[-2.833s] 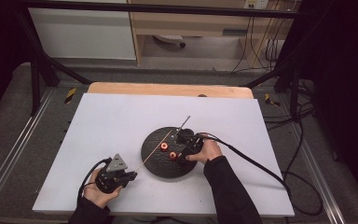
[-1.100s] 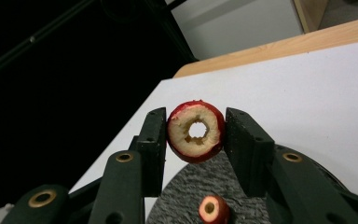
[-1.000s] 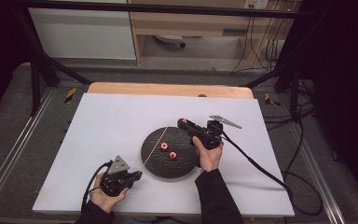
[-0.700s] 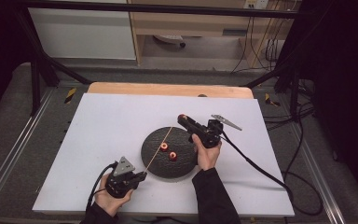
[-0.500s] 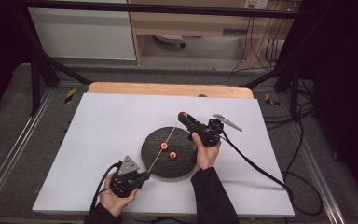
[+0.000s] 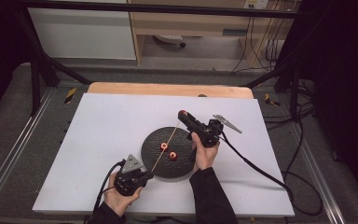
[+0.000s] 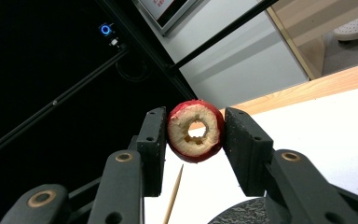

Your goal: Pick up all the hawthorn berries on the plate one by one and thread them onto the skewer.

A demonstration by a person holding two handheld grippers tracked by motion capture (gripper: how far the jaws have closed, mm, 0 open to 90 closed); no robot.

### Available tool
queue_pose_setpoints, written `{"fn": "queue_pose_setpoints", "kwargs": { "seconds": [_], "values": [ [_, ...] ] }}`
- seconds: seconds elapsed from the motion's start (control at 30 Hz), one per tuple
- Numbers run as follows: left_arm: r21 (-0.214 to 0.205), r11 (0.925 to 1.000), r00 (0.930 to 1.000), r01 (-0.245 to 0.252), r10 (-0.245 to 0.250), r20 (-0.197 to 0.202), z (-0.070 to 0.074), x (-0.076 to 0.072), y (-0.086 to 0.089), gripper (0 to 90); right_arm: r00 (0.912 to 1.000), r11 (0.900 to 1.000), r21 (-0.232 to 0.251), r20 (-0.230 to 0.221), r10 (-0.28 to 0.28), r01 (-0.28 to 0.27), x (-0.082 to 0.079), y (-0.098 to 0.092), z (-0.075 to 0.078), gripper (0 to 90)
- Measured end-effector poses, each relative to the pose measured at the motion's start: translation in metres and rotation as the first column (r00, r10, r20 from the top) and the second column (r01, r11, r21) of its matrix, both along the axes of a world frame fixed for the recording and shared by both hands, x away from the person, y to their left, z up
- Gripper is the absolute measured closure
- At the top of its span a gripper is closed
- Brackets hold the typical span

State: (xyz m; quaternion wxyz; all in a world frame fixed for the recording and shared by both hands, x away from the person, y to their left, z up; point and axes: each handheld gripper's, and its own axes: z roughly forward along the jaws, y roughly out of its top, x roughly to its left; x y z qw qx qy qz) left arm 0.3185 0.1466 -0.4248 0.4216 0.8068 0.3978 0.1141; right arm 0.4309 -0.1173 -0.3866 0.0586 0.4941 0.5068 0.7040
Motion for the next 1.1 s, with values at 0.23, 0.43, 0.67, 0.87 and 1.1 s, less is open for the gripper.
{"fn": "queue_pose_setpoints", "kwargs": {
  "seconds": [0.23, 0.43, 0.67, 0.87, 1.1],
  "values": [
    [-0.006, 1.0, 1.0, -0.001, 0.001, 0.0, 0.0, 0.0, -0.001, 88.2, 1.0, 1.0, 0.006, 0.002, 0.004, -0.004, -0.001, 0.002, -0.002, 60.6],
    [-0.024, 0.9997, 0.9998, -0.009, 0.008, -0.016, -0.001, 0.001, -0.003, 88.2, 1.0, 0.9999, 0.009, 0.002, 0.009, -0.009, -0.001, 0.002, -0.003, 60.6],
    [-0.039, 0.9989, 0.9991, -0.026, 0.025, -0.034, -0.001, 0.004, -0.008, 88.3, 0.9999, 0.9999, -0.002, -0.002, 0.017, -0.017, -0.003, 0.005, -0.006, 60.7],
    [-0.073, 0.9968, 0.999, -0.035, 0.033, -0.03, 0.0, 0.003, -0.01, 88.4, 0.9999, 0.9999, -0.011, 0.009, 0.011, -0.011, -0.004, 0.006, -0.007, 60.7],
    [-0.071, 0.9956, 0.9979, -0.062, 0.063, 0.014, -0.002, 0.002, -0.013, 88.5, 0.9995, 0.9998, 0.008, -0.026, 0.02, -0.02, -0.005, 0.006, -0.006, 60.9]
  ]
}}
